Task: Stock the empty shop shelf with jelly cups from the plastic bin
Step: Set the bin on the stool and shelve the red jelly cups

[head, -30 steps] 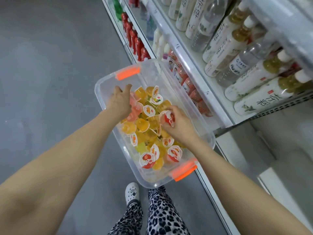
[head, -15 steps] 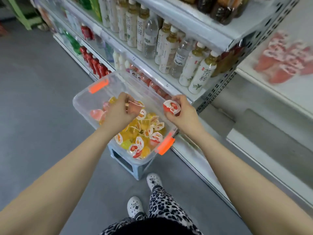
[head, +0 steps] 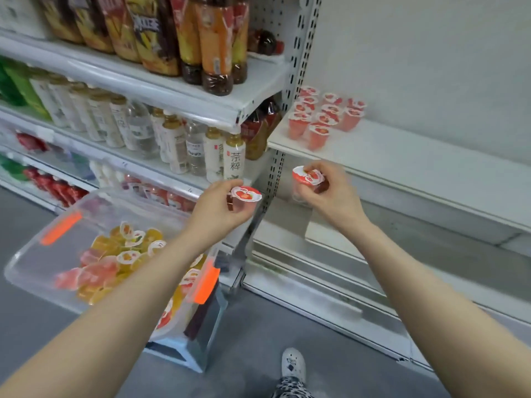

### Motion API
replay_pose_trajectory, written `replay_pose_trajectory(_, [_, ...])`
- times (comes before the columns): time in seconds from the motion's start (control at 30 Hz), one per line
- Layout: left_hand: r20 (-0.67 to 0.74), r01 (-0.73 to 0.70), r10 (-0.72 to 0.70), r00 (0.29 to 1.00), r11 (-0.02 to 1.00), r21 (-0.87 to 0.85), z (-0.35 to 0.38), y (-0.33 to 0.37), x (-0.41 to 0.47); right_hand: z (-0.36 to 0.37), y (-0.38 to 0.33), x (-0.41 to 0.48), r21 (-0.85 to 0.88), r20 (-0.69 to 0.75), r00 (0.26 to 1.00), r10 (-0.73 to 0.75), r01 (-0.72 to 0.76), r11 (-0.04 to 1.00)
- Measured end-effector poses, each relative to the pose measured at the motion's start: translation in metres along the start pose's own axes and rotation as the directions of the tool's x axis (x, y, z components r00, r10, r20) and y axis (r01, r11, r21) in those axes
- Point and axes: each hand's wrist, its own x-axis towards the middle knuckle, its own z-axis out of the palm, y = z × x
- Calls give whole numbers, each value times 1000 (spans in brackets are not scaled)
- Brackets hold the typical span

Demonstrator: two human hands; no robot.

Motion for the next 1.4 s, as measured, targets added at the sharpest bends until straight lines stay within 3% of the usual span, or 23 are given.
replay_pose_trajectory(0.17, [47, -105, 103, 994, 994, 37, 38, 54, 36, -65, 37, 41, -105, -73, 997, 28, -36, 994])
replay_pose_trajectory(0.37, [31, -139, 138, 990, 990, 33, 81, 98, 75, -115, 74, 101, -194, -44, 995, 85, -92, 977])
replay_pose_trajectory(0.53, [-9, -178, 180, 984, 977, 117, 100, 122, 101, -114, 103, 148, -248, 51, 992, 115, -99, 964])
replay_pose_trajectory(0.77, [-25, -193, 218, 976, 904, 382, 114, 126, 128, -92, 127, 181, -269, 122, 992, 35, 0, 963])
replay_pose_trajectory(1.1, [-102, -227, 323, 941, 824, 519, 139, 148, 151, -83, 145, 195, -199, 102, 993, -51, 71, 977])
replay_pose_trajectory(1.4, [-99, -208, 338, 936, 757, 619, 166, 152, 183, -100, 163, 197, -356, 186, 942, -278, 328, 875])
